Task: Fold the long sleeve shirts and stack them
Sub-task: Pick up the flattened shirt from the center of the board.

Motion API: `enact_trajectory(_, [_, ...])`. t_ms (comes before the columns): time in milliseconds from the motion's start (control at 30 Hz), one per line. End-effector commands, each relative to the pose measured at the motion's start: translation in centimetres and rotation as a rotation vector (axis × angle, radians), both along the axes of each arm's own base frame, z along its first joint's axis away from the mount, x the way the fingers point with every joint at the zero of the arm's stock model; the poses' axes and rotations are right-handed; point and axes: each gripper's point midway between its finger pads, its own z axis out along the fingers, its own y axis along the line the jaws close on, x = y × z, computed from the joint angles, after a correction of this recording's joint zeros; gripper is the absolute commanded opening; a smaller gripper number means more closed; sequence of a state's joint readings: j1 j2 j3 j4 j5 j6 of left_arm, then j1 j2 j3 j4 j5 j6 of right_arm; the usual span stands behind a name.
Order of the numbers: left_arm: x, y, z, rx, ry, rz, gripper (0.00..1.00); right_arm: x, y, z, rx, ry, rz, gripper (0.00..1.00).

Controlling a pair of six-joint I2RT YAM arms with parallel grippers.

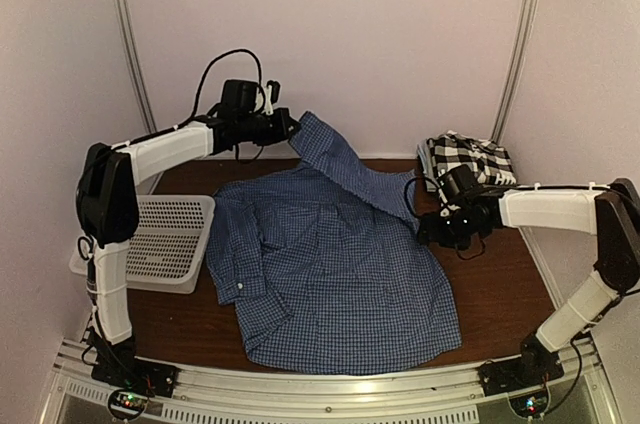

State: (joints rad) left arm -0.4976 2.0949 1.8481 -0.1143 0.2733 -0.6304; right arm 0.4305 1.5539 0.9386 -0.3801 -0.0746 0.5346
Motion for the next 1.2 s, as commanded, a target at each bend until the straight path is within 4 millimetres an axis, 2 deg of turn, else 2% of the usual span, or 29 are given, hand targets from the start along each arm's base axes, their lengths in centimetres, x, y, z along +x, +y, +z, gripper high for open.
enact_trajectory(0, [1.0, 0.5, 2.8, -0.015, -0.091, -0.011, 0.0, -3.8, -0.7, -0.2, -0.019, 0.024, -0.056, 0.72])
enact_trajectory(233, [1.3, 1.0, 2.2, -0.007, -0.078, -0.006, 0.0, -11.3, -1.2, -2.4, 0.007, 0.115, -0.062, 0.74])
enact_trajectory(533, [1.8, 1.7, 2.0, -0.006, -0.074, 0.004, 0.0, -17.9, -0.2, -4.0, 0.082, 0.223, -0.041, 0.74])
enact_trajectory(633, [1.8, 1.8, 1.9, -0.003, -0.071, 0.005, 0.0, -19.9, -0.5, -4.6, 0.077, 0.261, -0.041, 0.74])
enact_trajectory(867, [1.8, 1.7, 1.6, -0.004, -0.067, 0.002, 0.0, -22.4, -1.2, -5.4, 0.076, 0.308, -0.057, 0.65])
enact_trajectory(1000, [1.7, 1.7, 1.6, -0.005, -0.066, -0.001, 0.0, -22.9, -1.9, -5.2, 0.083, 0.307, -0.087, 0.6])
enact_trajectory(1167, [1.7, 1.7, 1.5, -0.004, -0.063, -0.002, 0.0, -23.2, -2.5, -5.5, 0.096, 0.308, -0.12, 0.46])
